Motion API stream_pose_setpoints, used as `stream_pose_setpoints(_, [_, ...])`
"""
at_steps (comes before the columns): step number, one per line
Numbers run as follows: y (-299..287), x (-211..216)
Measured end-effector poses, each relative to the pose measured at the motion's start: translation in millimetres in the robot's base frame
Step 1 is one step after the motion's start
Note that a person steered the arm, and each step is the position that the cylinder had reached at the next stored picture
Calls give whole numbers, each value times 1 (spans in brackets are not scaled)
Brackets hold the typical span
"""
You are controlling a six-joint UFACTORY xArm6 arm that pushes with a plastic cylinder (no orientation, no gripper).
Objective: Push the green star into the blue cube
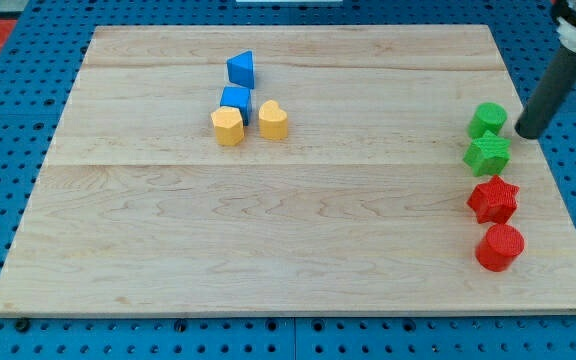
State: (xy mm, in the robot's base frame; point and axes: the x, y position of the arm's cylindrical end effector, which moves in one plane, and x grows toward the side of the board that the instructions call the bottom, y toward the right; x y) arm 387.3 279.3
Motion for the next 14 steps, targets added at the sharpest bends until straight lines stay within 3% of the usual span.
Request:
stream_pose_setpoints(2, [-186,-3])
stream_pose_setpoints(3, [-168,6])
stream_pose_setpoints(4, [-192,29])
stream_pose_setpoints(5, [-306,27])
stream_pose_setpoints(7, [-235,13])
stream_pose_setpoints(8, [-219,-35])
stream_pose_setpoints(10, [-316,-159])
stream_pose_setpoints(11, [-346,-155])
stream_pose_setpoints(14, [-336,-85])
